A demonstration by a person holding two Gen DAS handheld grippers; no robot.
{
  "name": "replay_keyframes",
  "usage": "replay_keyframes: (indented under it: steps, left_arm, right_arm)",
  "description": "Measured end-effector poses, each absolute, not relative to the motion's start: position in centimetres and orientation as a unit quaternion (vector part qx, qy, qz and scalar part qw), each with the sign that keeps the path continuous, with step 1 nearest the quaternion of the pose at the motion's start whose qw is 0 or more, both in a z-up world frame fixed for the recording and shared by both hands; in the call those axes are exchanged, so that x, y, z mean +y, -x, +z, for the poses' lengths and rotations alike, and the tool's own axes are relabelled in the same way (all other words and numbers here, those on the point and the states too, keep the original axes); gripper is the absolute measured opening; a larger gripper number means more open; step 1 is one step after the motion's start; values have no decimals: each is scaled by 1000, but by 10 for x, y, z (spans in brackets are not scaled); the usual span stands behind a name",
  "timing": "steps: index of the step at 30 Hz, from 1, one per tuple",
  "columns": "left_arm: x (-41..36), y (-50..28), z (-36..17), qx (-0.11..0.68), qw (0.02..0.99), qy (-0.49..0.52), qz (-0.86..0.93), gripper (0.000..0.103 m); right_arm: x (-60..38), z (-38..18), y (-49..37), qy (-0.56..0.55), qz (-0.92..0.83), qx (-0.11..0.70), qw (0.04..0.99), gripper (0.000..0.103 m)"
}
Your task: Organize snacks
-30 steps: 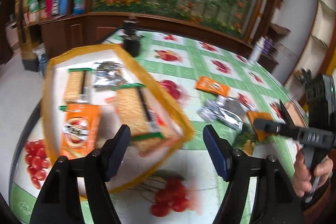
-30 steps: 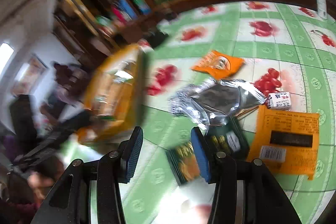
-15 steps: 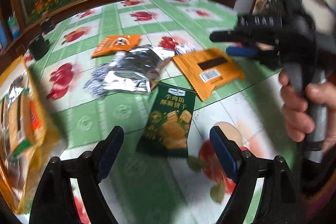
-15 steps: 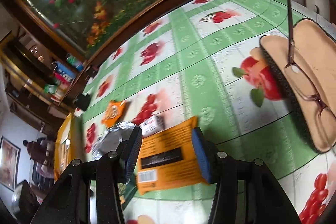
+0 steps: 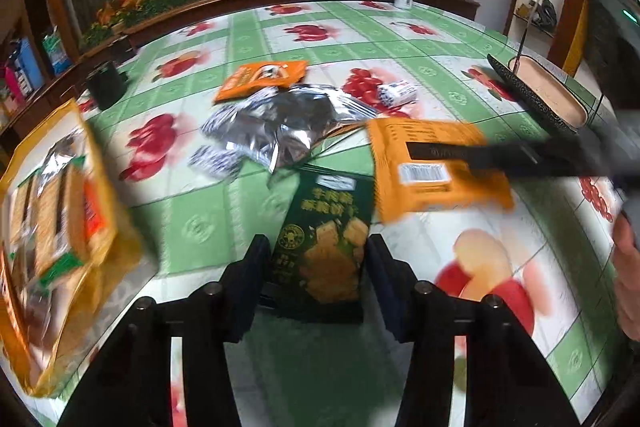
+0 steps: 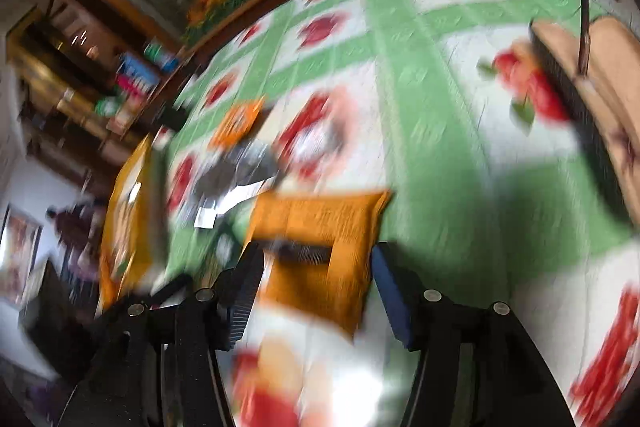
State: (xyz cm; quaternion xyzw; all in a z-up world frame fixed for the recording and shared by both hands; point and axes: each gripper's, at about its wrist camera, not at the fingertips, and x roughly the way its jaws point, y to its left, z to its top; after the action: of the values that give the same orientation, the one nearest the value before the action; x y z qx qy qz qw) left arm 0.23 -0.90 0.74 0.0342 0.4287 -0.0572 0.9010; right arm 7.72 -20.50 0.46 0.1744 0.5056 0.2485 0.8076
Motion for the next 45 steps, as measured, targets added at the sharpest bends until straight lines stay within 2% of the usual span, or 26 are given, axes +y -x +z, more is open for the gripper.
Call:
replay_keyframes:
  steps: [4,7,8,14,19,22,26,33,39,41,43,45]
  left_arm:
    - [6,-2,8,427,903,-3,-54,46]
    - [7,-1,9,426,903,3,-54,46]
    - [7,-1,9,426,903,4,-55,46]
    - [13,0,9,425,903,11,-52,46]
    - [14,-1,9,425,904,14,-51,46]
    - [17,-1,9,423,904,23,-51,45]
    - [22,-1,10,419,905,39,-57,45]
    - [23,2,15,404,911,48,-67,42]
    - [23,0,13,415,906,45,-68,43]
    - [22,-3,13,419,905,44,-63,49]
    - [20,-7,11,425,902,40,-60,63]
    - [15,-10,9,427,902,31,-58,64]
  right_arm:
    - [-193,21,-45,-111,307,470,820,62]
    - [-184,36,-48,-50,295,425,854,88]
    - [-181,37,-51,-39,293,417,859,90]
    - [-161,16,-66,31,306,442,843,90]
    - [-148,5,-48,110,309,425,844,90]
    - [-141,1,-45,127,296,421,848,76]
    - [-143,5,-41,111,285,417,856,75]
    - [-163,26,-42,3,300,398,867,76]
    - [-155,28,-40,-3,302,396,867,76]
    - [-153,28,-39,1,303,395,867,76]
    - [-154,29,-40,-2,303,393,868,76]
    - [-157,29,-41,-8,301,392,869,76]
